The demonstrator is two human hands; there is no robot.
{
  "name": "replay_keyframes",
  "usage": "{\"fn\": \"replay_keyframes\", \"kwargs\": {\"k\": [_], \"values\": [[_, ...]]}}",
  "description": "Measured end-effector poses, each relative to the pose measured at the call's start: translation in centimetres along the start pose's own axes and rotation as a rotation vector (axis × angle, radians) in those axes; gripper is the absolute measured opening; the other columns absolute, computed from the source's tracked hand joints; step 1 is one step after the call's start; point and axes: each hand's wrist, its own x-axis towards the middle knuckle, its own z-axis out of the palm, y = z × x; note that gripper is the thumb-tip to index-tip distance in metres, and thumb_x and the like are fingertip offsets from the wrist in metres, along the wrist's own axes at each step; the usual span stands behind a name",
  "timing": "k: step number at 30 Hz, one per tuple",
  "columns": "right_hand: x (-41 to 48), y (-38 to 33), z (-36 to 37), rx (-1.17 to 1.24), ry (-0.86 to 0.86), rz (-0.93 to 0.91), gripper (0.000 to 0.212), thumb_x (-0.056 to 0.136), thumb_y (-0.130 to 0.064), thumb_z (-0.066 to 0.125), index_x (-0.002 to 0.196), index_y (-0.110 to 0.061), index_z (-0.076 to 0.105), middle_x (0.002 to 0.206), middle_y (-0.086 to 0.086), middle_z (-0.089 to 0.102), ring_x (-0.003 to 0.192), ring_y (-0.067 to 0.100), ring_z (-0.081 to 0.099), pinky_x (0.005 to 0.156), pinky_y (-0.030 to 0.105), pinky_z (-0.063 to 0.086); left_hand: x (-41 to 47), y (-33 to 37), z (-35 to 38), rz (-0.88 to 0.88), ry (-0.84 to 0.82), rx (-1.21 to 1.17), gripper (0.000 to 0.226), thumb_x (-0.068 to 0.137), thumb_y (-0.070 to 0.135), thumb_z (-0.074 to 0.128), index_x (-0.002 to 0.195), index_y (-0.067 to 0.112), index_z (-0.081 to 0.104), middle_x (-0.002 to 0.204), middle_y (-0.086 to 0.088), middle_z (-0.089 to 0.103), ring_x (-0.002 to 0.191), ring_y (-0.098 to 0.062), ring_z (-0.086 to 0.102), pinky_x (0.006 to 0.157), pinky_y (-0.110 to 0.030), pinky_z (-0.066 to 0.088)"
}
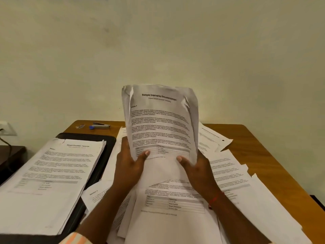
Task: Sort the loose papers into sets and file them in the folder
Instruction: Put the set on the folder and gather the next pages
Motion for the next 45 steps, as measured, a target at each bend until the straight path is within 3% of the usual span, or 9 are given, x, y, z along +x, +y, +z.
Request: {"fn": "replay_keyframes", "kwargs": {"k": [3, 6, 9, 14, 19, 29, 32, 36, 45], "values": [[0.6, 0.1, -1.1, -0.025, 0.018, -0.063, 0.01, 0.098, -0.041, 0.056, 0.101, -0.031, 0.057, 0.092, -0.016, 0.069, 0.086, 0.004, 0.067, 0.068, 0.025, 0.056, 1.2, -0.3, -1.3, -0.044, 0.061, -0.042, 0.059, 0.088, 0.014, 0.075, 0.137, 0.03, 0.044, 0.11, 0.028, 0.058, 0.095, 0.016, 0.06, 0.073, -0.01, 0.046], [1.8, 0.6, -3.5, -0.426, 0.142, 0.031, 0.031, 0.099, -0.053, 0.047, 0.098, -0.024, 0.057, 0.09, -0.007, 0.071, 0.079, 0.015, 0.068, 0.064, 0.032, 0.053, 2.5, -2.0, -3.0, -0.176, 0.128, -0.202, 0.059, 0.089, 0.006, 0.073, 0.137, 0.029, 0.049, 0.117, 0.018, 0.065, 0.102, 0.0, 0.065, 0.084, -0.027, 0.053], [2.5, 2.4, -5.5, -0.913, -0.006, 0.346, 0.055, 0.083, -0.075, 0.056, 0.103, -0.024, 0.06, 0.098, -0.002, 0.07, 0.087, 0.018, 0.066, 0.067, 0.029, 0.047, 2.9, -3.8, -3.7, -0.4, 0.142, -0.449, 0.054, 0.093, 0.0, 0.065, 0.138, 0.027, 0.055, 0.124, 0.006, 0.07, 0.113, -0.016, 0.067, 0.094, -0.041, 0.055], [2.2, 3.7, -5.0, -0.899, -0.183, 0.447, 0.091, 0.055, -0.091, 0.065, 0.111, -0.02, 0.058, 0.104, 0.002, 0.068, 0.09, 0.02, 0.065, 0.069, 0.033, 0.053, 3.1, -4.2, -3.8, -0.523, 0.133, -0.507, 0.048, 0.095, 0.005, 0.063, 0.137, 0.029, 0.059, 0.123, 0.003, 0.072, 0.11, -0.021, 0.067, 0.082, -0.034, 0.055], [2.0, 3.7, -4.2, -0.859, -0.173, 0.409, 0.075, 0.067, -0.07, 0.078, 0.118, -0.02, 0.057, 0.116, 0.002, 0.068, 0.1, 0.023, 0.065, 0.077, 0.034, 0.053, 3.0, -4.2, -3.6, -0.563, 0.161, -0.498, 0.048, 0.096, 0.004, 0.061, 0.14, 0.024, 0.057, 0.123, 0.0, 0.071, 0.107, -0.02, 0.068, 0.076, -0.03, 0.055], [2.0, 3.1, -4.0, -0.806, -0.102, 0.353, 0.026, 0.082, -0.044, 0.079, 0.089, -0.028, 0.059, 0.084, -0.009, 0.062, 0.078, 0.015, 0.06, 0.069, 0.028, 0.043, 3.0, -4.2, -3.1, -0.534, 0.161, -0.459, 0.052, 0.094, 0.001, 0.064, 0.141, 0.02, 0.055, 0.124, -0.002, 0.07, 0.107, -0.021, 0.067, 0.083, -0.039, 0.056], [2.2, 3.3, -4.0, -0.781, -0.064, 0.342, 0.021, 0.084, -0.04, 0.077, 0.083, -0.025, 0.062, 0.078, -0.009, 0.064, 0.075, 0.014, 0.061, 0.067, 0.027, 0.043, 2.9, -4.3, -3.1, -0.516, 0.158, -0.462, 0.051, 0.093, 0.001, 0.064, 0.14, 0.02, 0.055, 0.124, -0.001, 0.07, 0.11, -0.022, 0.067, 0.089, -0.042, 0.055], [2.4, 3.3, -4.3, -0.729, -0.002, 0.298, 0.018, 0.089, -0.033, 0.073, 0.082, -0.025, 0.059, 0.081, -0.007, 0.065, 0.077, 0.017, 0.063, 0.069, 0.029, 0.045, 3.1, -4.0, -3.2, -0.586, 0.183, -0.512, 0.044, 0.097, 0.006, 0.061, 0.139, 0.02, 0.056, 0.122, -0.002, 0.07, 0.097, -0.019, 0.068, 0.069, -0.027, 0.054], [2.1, 2.9, -3.4, -0.606, -0.179, 0.195, 0.016, 0.088, -0.027, 0.075, 0.088, -0.019, 0.062, 0.085, -0.007, 0.066, 0.077, 0.012, 0.06, 0.07, 0.026, 0.044, 3.5, -4.4, -3.4, -0.691, 0.267, -0.523, 0.038, 0.097, 0.013, 0.064, 0.135, 0.016, 0.059, 0.122, -0.008, 0.069, 0.086, -0.018, 0.064, 0.064, -0.029, 0.049]]}}
